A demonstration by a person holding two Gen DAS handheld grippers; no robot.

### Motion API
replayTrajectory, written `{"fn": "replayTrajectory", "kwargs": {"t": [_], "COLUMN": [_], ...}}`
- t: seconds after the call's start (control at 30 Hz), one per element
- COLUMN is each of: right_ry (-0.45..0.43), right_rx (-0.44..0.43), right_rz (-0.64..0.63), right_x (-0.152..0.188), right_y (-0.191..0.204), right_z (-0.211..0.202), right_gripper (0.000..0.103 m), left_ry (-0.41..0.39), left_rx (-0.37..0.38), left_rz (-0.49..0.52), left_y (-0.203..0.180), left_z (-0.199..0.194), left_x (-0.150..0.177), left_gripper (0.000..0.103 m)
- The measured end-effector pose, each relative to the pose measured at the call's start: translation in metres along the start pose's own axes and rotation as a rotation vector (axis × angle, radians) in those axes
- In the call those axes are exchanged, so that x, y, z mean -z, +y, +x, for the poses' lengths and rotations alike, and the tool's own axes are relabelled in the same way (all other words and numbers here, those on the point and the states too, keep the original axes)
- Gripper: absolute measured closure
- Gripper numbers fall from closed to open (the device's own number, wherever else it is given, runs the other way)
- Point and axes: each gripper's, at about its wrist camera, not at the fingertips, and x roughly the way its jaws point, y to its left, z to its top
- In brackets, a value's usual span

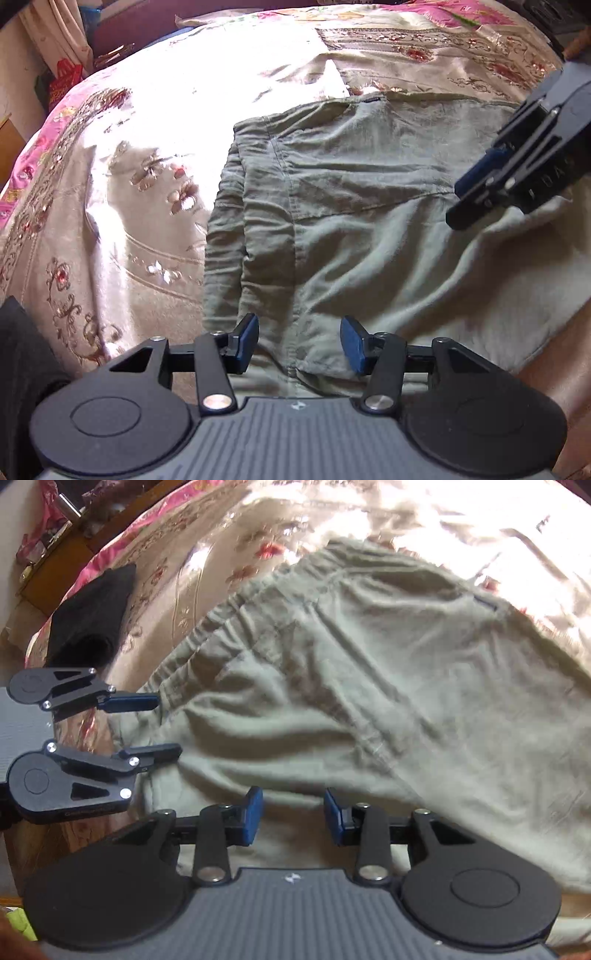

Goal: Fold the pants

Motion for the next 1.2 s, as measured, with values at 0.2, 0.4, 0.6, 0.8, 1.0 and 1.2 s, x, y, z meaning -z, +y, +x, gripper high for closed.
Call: {"fn": "replayTrajectory", "kwargs": {"t": [0.2, 0.4, 0.6, 0.8, 1.0, 1.2], "right_ry": [-0.118, -0.012, 0.094, 0.101, 0.116, 0.116], "right_rx": [0.221, 0.252, 0.185, 0.148, 0.181, 0.206], "right_rz": [-0.174, -0.224, -0.251, -0.233, -0.226, -0.178], "right_x": [-0.068, -0.103, -0.101, -0.100, -0.100, -0.104], "right_y": [-0.070, -0.140, -0.158, -0.166, -0.167, -0.168], "right_z": [-0.016, 0.006, 0.033, 0.037, 0.037, 0.024], "right_gripper": [0.052, 0.048, 0.048, 0.048, 0.070, 0.099], "left_ry": [-0.172, -0.149, -0.095, -0.005, 0.044, 0.008], "left_rx": [0.014, 0.080, 0.115, 0.217, 0.213, 0.147], "left_rz": [0.055, 0.208, 0.285, 0.312, 0.309, 0.396], "left_y": [0.040, 0.054, 0.065, 0.069, 0.070, 0.056], "left_z": [0.028, 0.100, 0.138, 0.164, 0.174, 0.157], "left_x": [-0.077, -0.141, -0.168, -0.185, -0.193, -0.189], "left_gripper": [0.038, 0.037, 0.037, 0.036, 0.032, 0.074]}}
